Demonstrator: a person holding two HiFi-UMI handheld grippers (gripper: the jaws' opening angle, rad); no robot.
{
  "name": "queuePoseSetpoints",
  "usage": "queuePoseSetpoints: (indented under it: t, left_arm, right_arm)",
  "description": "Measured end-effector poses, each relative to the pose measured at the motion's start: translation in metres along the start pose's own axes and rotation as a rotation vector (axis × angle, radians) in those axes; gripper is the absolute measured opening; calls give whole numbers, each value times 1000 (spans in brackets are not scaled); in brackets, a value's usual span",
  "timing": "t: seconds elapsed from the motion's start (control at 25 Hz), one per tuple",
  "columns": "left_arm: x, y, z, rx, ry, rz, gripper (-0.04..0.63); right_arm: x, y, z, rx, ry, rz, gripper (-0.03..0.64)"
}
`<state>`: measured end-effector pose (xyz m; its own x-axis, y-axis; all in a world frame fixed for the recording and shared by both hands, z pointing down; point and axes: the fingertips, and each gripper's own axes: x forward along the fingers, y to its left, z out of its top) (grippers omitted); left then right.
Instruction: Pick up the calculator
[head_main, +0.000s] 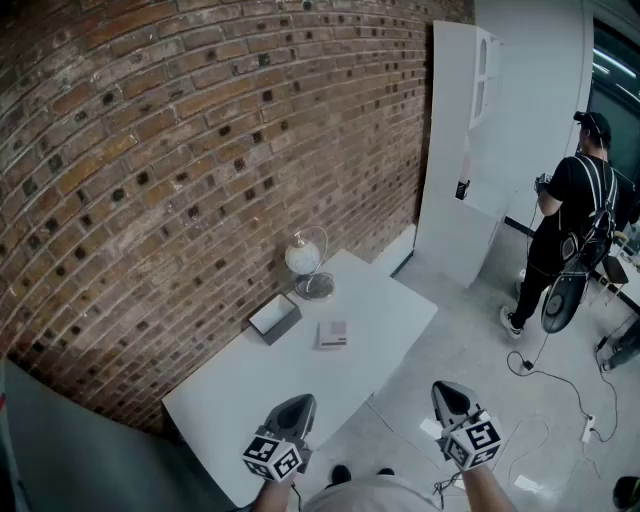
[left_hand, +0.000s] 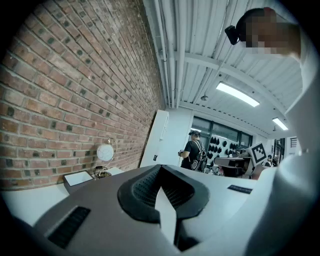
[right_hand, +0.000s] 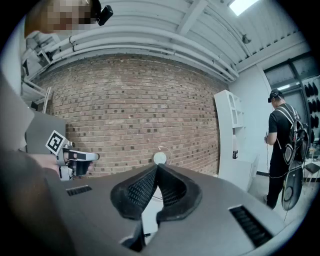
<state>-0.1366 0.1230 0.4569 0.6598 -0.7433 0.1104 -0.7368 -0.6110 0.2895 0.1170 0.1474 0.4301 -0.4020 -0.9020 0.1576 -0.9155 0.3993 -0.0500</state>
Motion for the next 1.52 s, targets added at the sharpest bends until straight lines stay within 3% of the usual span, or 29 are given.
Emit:
queuePoseSetpoints:
  t: [0.6, 0.88, 1.52]
  left_arm:
    - [6, -6, -1, 2, 1, 1, 14]
    - [5, -4, -8, -37, 1, 33, 15]
    - [11, -24, -25, -112, 14, 36, 159]
  right_arm:
    - [-3, -6, 4, 10, -9, 0, 11]
    - [-3, -7, -2, 34, 7, 7, 11]
    - [-20, -20, -16, 55, 20, 39, 11]
